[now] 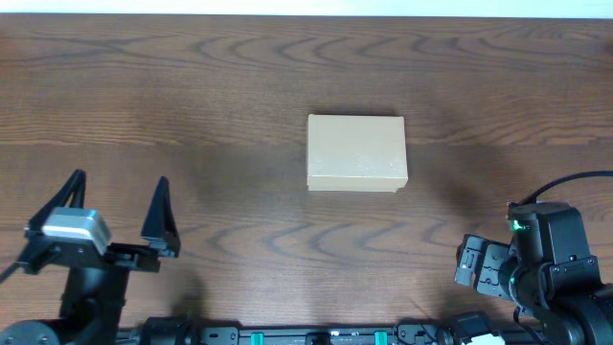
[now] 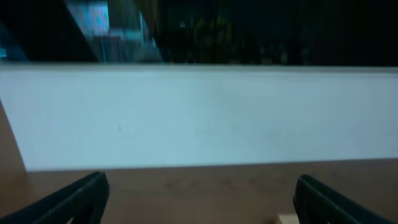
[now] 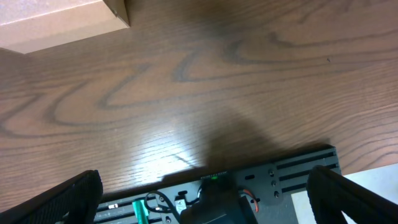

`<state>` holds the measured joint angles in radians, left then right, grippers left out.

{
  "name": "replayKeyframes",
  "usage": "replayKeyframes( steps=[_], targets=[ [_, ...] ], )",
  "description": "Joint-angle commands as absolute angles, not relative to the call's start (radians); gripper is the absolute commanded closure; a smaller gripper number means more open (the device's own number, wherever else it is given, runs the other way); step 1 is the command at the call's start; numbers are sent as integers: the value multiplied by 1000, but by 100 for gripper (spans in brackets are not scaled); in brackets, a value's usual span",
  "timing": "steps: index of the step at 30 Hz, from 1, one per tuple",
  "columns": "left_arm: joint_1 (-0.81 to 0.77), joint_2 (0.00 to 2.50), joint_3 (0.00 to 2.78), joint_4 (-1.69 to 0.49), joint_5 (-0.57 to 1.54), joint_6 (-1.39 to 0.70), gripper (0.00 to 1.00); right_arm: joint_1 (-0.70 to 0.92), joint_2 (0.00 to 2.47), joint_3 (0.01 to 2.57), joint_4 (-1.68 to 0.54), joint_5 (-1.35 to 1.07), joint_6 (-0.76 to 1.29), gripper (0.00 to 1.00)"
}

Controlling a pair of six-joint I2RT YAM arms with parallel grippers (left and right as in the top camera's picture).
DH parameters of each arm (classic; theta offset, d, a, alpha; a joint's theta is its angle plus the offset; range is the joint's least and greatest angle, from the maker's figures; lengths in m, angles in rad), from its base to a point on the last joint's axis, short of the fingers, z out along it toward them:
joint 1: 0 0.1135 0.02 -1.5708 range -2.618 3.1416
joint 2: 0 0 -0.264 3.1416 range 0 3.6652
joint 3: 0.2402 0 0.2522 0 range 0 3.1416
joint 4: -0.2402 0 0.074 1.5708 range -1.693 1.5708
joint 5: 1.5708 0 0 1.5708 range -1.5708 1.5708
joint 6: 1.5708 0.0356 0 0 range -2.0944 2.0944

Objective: Pack container

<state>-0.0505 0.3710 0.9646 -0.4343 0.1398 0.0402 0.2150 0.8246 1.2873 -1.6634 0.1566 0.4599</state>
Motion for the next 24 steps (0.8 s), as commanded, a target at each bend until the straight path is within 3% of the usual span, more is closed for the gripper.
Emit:
replayKeyframes(
  steps=[1,11,19,24],
  targets=[
    [-30,312,854,-331,188,125,5,210,823,1286,-1665,168,464,1],
    [39,160,506,142,186,259,5,210,823,1286,-1665,168,464,1],
    [65,67,378,166,164,253,5,210,823,1286,-1665,168,464,1],
    [65,31,299,187,99,125,5,210,823,1286,-1665,168,463,1]
  ],
)
